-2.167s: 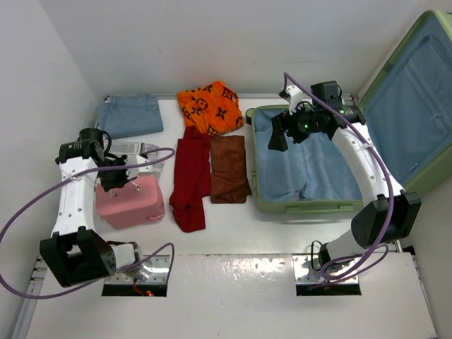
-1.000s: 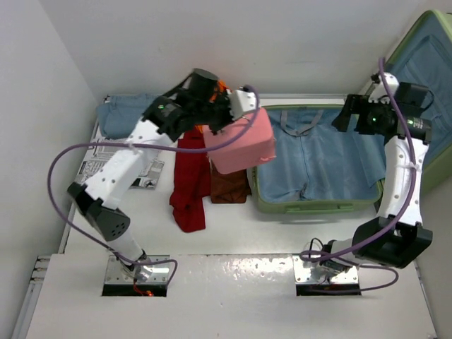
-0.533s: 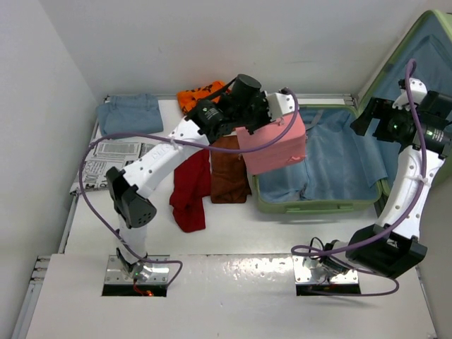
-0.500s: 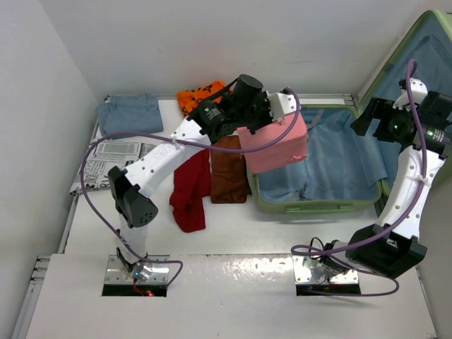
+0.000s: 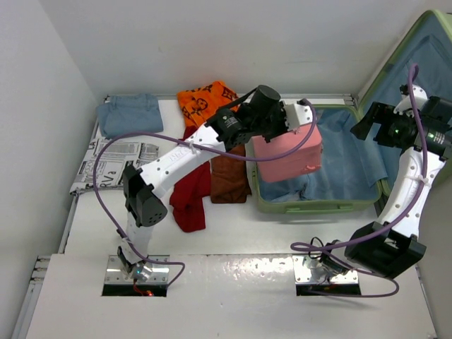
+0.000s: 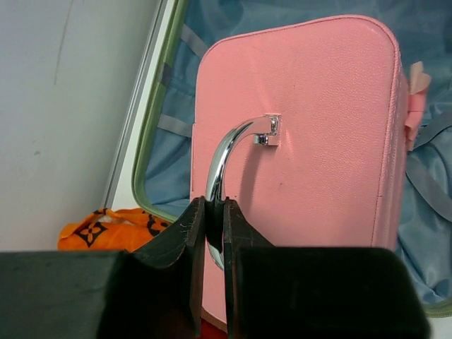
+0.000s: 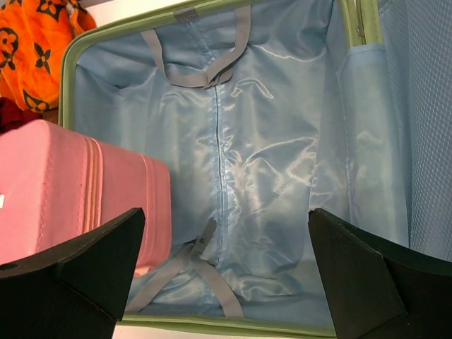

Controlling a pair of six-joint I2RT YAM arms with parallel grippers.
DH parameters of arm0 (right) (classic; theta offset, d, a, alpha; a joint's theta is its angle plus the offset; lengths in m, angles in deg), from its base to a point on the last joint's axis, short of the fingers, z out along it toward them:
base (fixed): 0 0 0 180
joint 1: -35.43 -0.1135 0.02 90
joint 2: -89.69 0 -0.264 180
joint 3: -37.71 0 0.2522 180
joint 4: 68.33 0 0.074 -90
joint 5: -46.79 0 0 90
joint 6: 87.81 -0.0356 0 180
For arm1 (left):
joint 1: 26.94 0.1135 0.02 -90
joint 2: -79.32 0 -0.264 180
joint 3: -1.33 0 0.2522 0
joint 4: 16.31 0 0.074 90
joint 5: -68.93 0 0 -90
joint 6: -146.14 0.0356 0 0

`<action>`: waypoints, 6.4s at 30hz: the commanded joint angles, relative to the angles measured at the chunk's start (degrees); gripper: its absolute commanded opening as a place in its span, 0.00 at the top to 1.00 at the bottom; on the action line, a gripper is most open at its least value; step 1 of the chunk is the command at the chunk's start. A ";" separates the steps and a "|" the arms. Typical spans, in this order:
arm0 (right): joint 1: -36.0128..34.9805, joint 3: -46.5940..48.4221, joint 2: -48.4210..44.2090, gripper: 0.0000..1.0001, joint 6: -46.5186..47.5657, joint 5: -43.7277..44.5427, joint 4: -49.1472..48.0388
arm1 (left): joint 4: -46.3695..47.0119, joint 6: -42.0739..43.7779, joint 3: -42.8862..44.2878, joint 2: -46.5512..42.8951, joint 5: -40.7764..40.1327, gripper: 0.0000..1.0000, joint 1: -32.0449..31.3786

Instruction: Pack the luggage

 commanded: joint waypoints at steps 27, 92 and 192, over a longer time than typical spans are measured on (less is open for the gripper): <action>0.71 -0.87 -0.45 0.01 3.26 -2.19 0.95 | 11.95 -0.46 -12.03 3.42 8.74 1.00 -3.63; -13.61 -6.31 1.40 0.20 1.59 0.09 -2.74 | 21.86 -13.19 -27.04 1.76 36.95 0.56 4.19; -71.53 18.30 56.34 0.91 49.59 16.53 0.69 | 20.74 -36.33 -56.06 -31.38 35.99 0.14 62.73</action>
